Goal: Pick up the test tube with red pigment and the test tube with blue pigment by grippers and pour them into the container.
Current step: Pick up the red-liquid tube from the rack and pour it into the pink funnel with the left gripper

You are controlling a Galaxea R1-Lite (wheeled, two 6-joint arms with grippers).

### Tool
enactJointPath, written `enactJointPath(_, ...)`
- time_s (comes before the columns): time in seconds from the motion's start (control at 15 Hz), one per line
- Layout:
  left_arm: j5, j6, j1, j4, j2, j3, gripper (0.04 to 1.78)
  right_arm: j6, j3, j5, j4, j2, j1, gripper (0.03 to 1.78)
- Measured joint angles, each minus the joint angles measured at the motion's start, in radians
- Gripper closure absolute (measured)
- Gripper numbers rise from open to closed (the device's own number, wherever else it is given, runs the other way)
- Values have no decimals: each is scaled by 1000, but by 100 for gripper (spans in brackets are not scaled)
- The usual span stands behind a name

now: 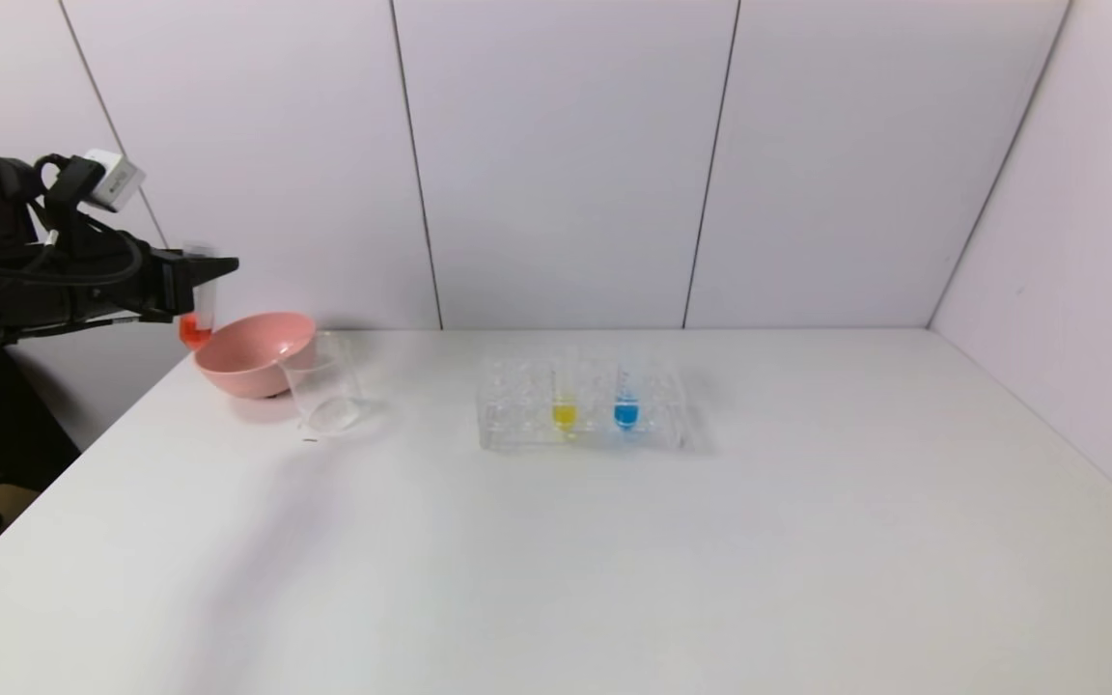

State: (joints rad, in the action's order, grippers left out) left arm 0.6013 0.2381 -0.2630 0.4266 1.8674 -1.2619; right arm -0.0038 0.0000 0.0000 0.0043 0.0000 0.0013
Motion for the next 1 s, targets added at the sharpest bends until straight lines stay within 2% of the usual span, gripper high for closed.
enactJointPath(0.33,21,40,-5,-96,0,-36,136,0,0,0,0,0,0,4)
enactJointPath(0.6,92,211,-19,-308,-2,-149,136,0,0,0,0,0,0,4)
enactJointPath(1.0,102,454,-32,-631,-4,-314,136,0,0,0,0,0,0,4)
